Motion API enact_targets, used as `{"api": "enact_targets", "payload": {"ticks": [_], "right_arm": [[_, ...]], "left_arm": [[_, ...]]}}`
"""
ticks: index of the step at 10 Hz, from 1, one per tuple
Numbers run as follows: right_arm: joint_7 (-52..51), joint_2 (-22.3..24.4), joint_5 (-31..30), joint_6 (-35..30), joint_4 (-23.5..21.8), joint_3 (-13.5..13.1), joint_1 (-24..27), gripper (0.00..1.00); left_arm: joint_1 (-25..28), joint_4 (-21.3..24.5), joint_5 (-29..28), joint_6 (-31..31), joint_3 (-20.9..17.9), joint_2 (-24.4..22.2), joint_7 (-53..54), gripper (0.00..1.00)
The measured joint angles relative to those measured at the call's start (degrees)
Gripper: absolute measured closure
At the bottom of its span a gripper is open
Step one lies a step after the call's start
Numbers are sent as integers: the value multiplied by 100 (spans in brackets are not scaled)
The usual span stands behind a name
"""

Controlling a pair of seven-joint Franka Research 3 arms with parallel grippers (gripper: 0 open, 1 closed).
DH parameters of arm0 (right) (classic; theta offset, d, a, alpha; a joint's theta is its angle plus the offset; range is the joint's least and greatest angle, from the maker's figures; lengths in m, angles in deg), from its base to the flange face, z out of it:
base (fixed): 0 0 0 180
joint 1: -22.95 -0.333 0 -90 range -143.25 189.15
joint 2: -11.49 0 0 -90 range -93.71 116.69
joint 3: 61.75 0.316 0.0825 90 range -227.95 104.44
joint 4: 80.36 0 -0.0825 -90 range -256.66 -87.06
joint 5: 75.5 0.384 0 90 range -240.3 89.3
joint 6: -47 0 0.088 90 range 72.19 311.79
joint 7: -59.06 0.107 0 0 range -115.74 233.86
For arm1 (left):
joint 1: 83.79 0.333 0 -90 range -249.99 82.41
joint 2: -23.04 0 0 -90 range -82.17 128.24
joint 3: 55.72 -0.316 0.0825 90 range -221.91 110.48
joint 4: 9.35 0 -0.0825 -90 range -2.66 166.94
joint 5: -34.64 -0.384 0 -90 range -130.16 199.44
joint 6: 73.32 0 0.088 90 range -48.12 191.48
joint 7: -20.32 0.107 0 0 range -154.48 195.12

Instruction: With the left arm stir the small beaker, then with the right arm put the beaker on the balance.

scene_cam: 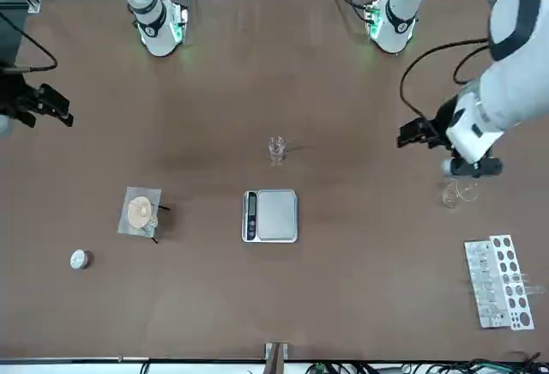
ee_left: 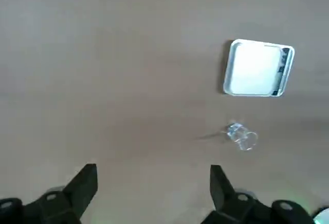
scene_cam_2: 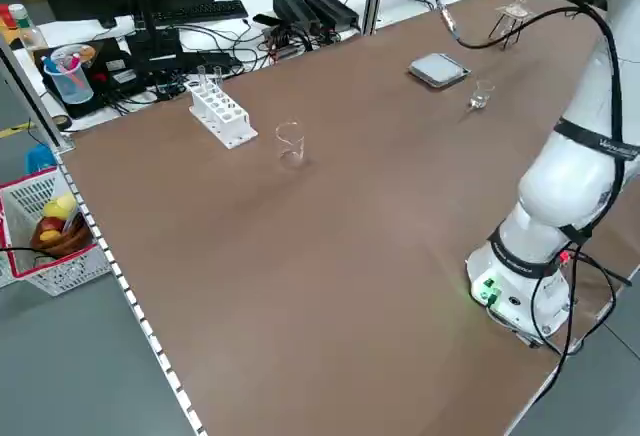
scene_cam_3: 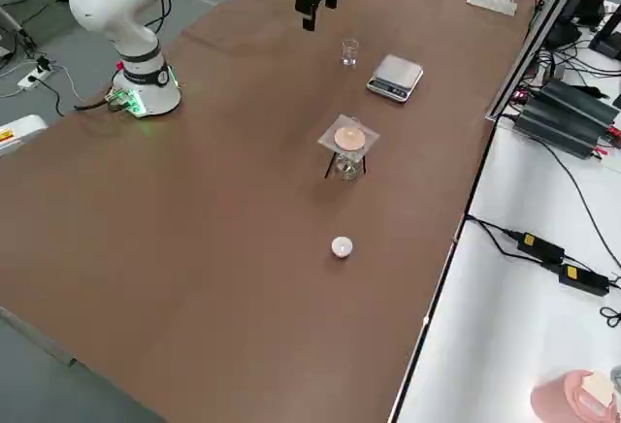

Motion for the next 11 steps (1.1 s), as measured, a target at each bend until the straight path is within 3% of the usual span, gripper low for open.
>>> {"api": "enact_targets", "payload": {"ticks": [3, 8, 11], "right_arm": [[-1, -8, 0, -6, -11, 11, -6, 0], [-2, -15, 0, -6, -36, 9, -6, 0], [-2, -16, 0, -17, -39, -1, 2, 0]], "left_arm": [[-631, 543, 169, 770, 82, 221, -565, 15], [-703, 1736, 596, 2045, 491, 177, -710, 22], [-723, 2408, 1263, 3068, 880, 185, -716, 24]]}}
